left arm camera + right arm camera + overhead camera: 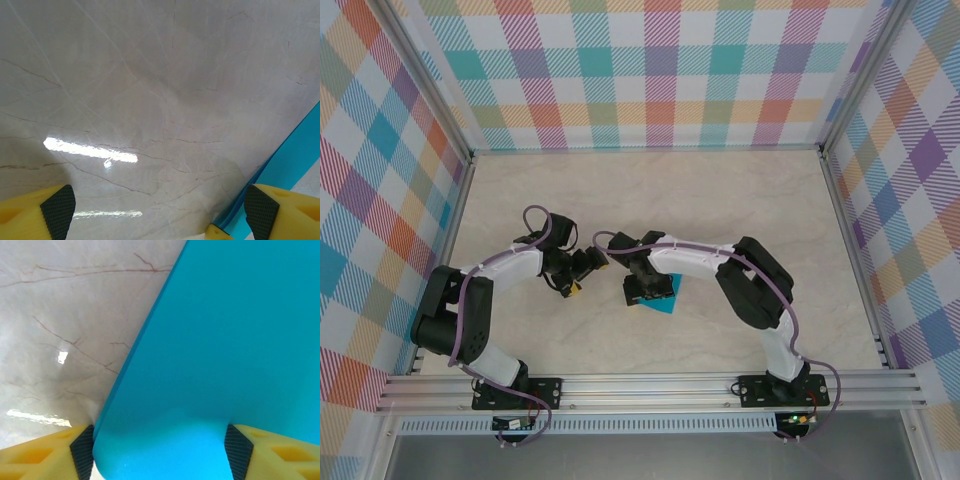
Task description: Fold a paper plane with a square sheet of paper (pick it up from the middle)
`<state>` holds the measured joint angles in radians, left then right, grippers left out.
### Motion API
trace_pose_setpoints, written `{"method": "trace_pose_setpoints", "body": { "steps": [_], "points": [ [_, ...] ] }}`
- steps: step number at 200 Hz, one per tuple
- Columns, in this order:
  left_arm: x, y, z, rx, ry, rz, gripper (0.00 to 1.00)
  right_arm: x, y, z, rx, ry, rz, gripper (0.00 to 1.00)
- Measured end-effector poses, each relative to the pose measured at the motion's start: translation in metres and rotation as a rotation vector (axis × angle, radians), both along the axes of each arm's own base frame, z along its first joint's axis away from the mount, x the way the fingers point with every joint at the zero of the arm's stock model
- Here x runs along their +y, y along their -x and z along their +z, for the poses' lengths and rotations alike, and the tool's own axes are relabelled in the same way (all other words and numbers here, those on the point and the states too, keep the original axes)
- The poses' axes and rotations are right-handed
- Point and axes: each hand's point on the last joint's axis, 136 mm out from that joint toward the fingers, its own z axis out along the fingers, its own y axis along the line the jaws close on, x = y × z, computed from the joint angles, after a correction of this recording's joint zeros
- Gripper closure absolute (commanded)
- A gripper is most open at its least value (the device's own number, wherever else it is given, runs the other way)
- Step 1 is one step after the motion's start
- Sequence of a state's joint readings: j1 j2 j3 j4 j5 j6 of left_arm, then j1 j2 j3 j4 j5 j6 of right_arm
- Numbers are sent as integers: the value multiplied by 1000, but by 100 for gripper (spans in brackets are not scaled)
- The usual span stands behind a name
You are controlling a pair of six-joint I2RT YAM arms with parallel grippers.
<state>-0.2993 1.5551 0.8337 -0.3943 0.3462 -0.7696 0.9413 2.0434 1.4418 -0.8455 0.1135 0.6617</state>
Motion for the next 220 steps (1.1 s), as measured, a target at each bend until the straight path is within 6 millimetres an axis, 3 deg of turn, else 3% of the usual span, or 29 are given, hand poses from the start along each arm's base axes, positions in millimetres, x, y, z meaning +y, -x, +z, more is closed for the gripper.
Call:
{"method": "trace_pose_setpoints", "body": {
  "steps": [91,220],
  "points": [
    [0,0,0,0,0,-1,10,0,0,6,62,-199,-16,27],
    [1,4,-3,11,-6,-6,10,0,-1,7,89,-237,-34,26]
  ]
}}
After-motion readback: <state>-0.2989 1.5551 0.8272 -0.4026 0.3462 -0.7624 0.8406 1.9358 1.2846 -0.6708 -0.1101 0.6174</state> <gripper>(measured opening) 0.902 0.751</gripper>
